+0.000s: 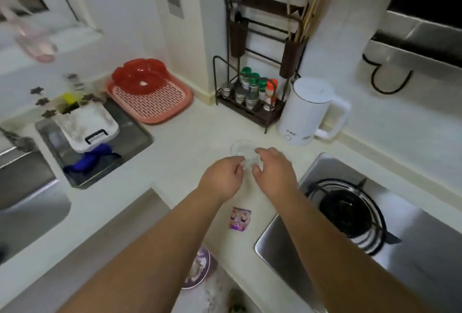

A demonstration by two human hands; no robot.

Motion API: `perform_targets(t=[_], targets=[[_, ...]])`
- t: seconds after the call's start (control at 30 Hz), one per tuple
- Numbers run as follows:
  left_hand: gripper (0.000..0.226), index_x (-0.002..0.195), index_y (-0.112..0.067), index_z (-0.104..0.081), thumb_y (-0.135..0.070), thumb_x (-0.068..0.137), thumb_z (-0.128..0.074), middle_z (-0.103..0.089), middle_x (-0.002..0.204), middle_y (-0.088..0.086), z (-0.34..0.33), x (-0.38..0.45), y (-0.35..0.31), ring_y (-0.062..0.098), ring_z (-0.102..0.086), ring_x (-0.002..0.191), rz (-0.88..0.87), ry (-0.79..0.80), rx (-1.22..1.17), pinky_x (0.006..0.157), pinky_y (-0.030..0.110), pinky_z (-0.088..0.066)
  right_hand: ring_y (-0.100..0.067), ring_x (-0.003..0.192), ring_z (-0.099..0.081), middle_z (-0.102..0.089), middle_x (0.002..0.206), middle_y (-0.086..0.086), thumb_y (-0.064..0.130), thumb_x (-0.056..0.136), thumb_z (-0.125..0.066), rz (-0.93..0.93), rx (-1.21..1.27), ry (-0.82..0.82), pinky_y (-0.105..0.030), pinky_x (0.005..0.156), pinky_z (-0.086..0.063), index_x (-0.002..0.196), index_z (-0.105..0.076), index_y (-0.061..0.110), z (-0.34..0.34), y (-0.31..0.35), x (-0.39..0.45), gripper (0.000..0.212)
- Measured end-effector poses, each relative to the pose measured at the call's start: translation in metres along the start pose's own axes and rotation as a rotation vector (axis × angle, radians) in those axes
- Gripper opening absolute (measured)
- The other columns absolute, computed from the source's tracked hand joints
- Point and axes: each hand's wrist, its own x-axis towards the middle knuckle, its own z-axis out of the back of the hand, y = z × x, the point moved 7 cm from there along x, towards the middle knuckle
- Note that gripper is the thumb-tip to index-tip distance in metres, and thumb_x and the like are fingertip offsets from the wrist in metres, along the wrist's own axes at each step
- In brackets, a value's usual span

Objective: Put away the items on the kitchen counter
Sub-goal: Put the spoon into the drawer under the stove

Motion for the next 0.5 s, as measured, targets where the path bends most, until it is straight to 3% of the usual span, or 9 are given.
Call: perform_targets(t=[0.13,0.27,0.33,0.5], targets=[[0.044,0.146,-0.027,-0.051,-0.029,0.104,-0.038,-0.051,0.151,-0.003,0.008,0.035,0.020,0.020,-0.047,0.138,0.053,0.008,0.037,0.113,0.029,-0.036,-0.026,0.108,-0.063,-0.064,0.121,-0.004,0.037,0.095,-0.056,-0.008,-0.114,0.123,-0.038,0.089,-0.052,0.136,-0.056,0.025,-0.020,0.002,0.043,0.043],[0.043,0.144,-0.029,-0.052,-0.030,0.103,-0.038,-0.056,0.147,-0.003,0.002,0.048,0.035,0.023,-0.060,0.125,0.106,0.048,0.001,0.109,0.033,-0.043,-0.024,0.105,-0.066,-0.065,0.121,-0.003,0.041,0.098,-0.053,-0.019,-0.147,0.164,-0.035,0.085,-0.053,0.126,-0.062,0.023,-0.037,-0.002,0.055,0.035],[0.043,0.144,-0.030,-0.053,-0.030,0.103,-0.039,-0.055,0.148,-0.004,0.002,0.052,0.040,0.020,-0.055,0.131,0.117,0.047,-0.006,0.111,0.031,-0.040,-0.023,0.104,-0.067,-0.067,0.118,-0.002,0.040,0.099,-0.054,-0.018,-0.139,0.161,-0.033,0.083,-0.052,0.124,-0.063,0.023,-0.041,-0.002,0.059,0.032],[0.043,0.143,-0.030,-0.054,-0.030,0.102,-0.042,-0.054,0.148,-0.006,0.005,0.057,0.043,0.018,-0.049,0.136,0.126,0.046,-0.028,0.111,0.029,-0.038,-0.024,0.087,-0.066,-0.071,0.091,-0.002,0.031,0.099,-0.053,-0.053,-0.057,0.129,-0.029,0.065,-0.040,0.096,-0.067,0.020,-0.034,-0.003,0.073,0.018]])
